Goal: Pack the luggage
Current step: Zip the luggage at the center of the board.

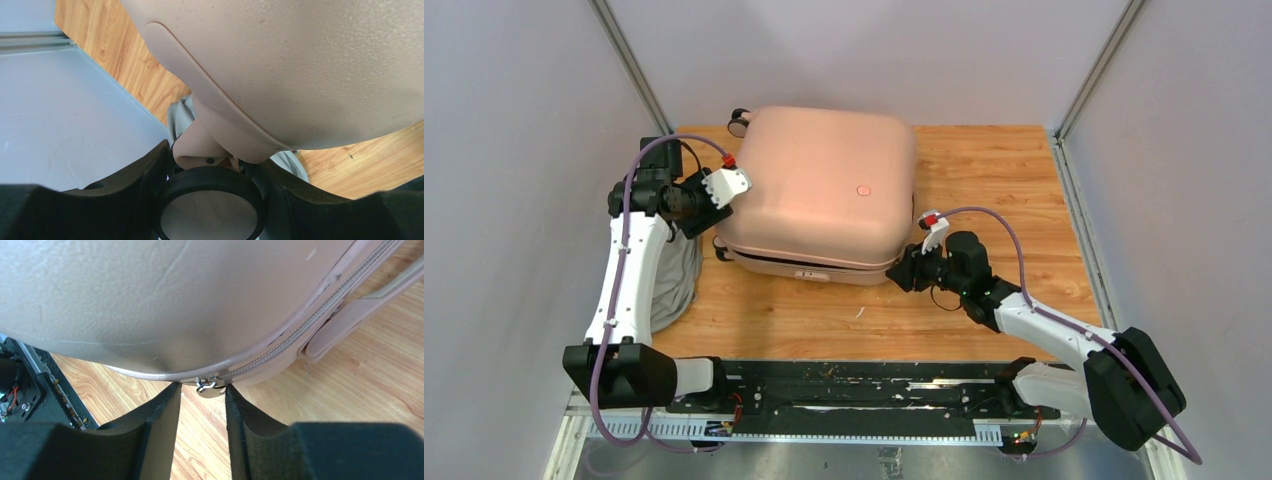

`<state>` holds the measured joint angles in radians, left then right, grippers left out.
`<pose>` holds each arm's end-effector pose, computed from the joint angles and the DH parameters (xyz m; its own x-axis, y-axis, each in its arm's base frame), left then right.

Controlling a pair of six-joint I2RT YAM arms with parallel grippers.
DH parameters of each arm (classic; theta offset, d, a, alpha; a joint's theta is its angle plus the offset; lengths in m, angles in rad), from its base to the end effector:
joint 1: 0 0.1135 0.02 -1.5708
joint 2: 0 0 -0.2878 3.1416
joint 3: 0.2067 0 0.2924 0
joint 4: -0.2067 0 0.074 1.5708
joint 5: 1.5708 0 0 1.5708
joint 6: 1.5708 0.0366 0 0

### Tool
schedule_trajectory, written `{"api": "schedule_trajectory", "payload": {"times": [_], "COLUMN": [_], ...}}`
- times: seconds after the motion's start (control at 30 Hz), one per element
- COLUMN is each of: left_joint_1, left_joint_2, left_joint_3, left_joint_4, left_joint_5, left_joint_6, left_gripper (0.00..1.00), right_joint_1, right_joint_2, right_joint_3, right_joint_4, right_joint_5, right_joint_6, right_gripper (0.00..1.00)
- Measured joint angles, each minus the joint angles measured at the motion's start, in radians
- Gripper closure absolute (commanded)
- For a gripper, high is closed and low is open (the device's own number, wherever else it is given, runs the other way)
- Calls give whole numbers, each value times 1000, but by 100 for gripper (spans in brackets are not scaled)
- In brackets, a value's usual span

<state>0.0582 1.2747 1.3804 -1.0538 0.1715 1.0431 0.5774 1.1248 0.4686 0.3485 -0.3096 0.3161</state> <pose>0.2784 0.0100 0.3892 -0.3720 0.8311 -0.4135 0.7218 0.5390 0.4341 0.2142 0.1529 0.2131 -0.4784 0.0417 -0.8771 -0.6465 0.6593 0.3840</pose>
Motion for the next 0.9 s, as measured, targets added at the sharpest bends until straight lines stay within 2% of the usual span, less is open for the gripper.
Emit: {"api": "schedule_trajectory", "payload": {"times": [0.1,0.2,0.23,0.53,0.77,0.9], "left_joint_1": [0,0,0,0,0,-21], "left_joint_2": [0,0,0,0,0,-5], "left_joint_3": [0,0,0,0,0,-6], "left_joint_4": [0,0,0,1,1,9], "left_joint_5": [0,0,0,0,2,-24], "left_joint_6": [0,0,0,-2,-23,-73], "left_gripper": [100,100,100,100,100,100], "right_joint_1": [0,0,0,-1,-10,20], "right_joint_2": [0,0,-1,-39,-46,2], "right_joint_3": [0,0,0,0,-3,-8], "right_joint_4": [-2,-6,-8,-27,-29,17], "right_joint_5": [-6,-11,-13,-5,-56,-66], "right_joint_6": [-3,-6,-8,-24,-18,10], "right_gripper": [76,96,99,100,100,100]}}
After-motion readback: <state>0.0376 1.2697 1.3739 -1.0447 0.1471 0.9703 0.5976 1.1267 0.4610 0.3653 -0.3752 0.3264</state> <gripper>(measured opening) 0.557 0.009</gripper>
